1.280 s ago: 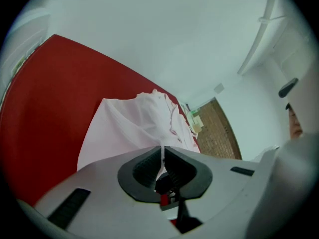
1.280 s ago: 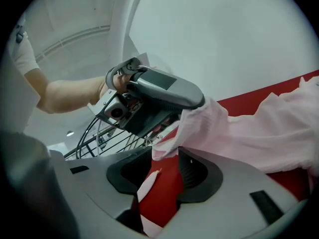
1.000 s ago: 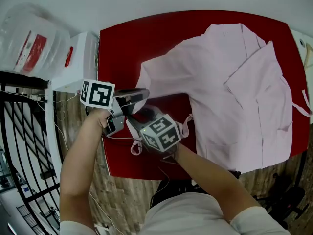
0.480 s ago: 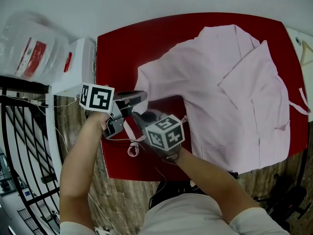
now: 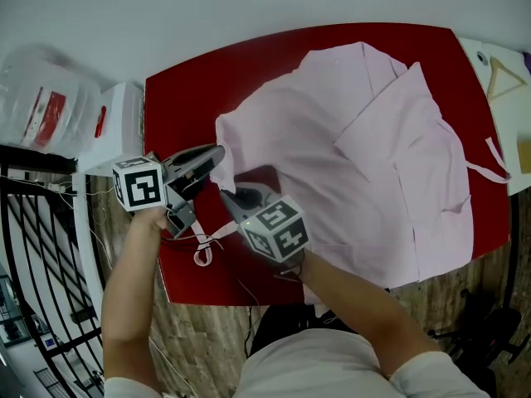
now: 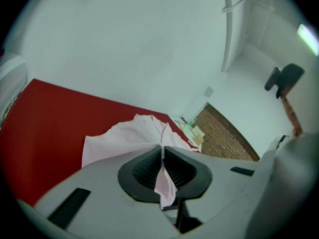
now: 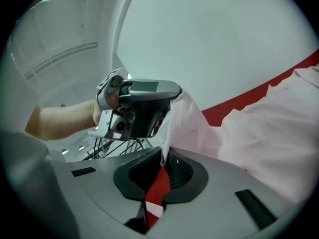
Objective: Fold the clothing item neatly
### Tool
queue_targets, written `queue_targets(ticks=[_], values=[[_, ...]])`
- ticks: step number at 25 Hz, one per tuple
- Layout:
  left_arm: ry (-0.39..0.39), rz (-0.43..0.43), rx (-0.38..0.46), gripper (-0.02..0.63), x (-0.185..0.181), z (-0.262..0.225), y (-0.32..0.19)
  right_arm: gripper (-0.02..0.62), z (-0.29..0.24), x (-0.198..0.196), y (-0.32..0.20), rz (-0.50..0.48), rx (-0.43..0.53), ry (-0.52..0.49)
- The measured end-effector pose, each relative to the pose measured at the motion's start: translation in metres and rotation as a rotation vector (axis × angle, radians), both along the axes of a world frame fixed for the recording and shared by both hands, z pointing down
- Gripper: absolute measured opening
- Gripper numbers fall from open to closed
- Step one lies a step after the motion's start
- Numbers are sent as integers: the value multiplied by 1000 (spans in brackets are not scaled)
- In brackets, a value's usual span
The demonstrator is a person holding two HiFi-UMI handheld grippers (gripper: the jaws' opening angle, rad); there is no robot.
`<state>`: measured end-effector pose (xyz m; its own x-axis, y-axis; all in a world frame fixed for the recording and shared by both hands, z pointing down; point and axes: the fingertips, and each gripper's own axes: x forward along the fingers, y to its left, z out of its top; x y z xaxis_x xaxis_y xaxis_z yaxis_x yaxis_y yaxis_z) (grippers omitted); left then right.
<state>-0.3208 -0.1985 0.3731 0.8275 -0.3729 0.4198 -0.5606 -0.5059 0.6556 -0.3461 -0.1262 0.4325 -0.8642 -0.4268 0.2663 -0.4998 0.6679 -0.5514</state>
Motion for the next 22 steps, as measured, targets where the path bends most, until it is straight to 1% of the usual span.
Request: queue_targets(ticks=[4,6,8,14,22], values=[[36,-65,163,23,18,-32,-7,32,-24,29,-10,23,50,-11],[51,-86,221,23,29,-46,-9,32,-35,44,-14,32,69,-15],[64,-91,257,23,42,-56,-11,32,-44,59,-16,38,91,-14],[82,-56,293,23,94,-69,-16,32,-55,108,-23,60,124,9],[103,-2,298,23,164,-76,-23,31,-59,176,-32,108,131,46]])
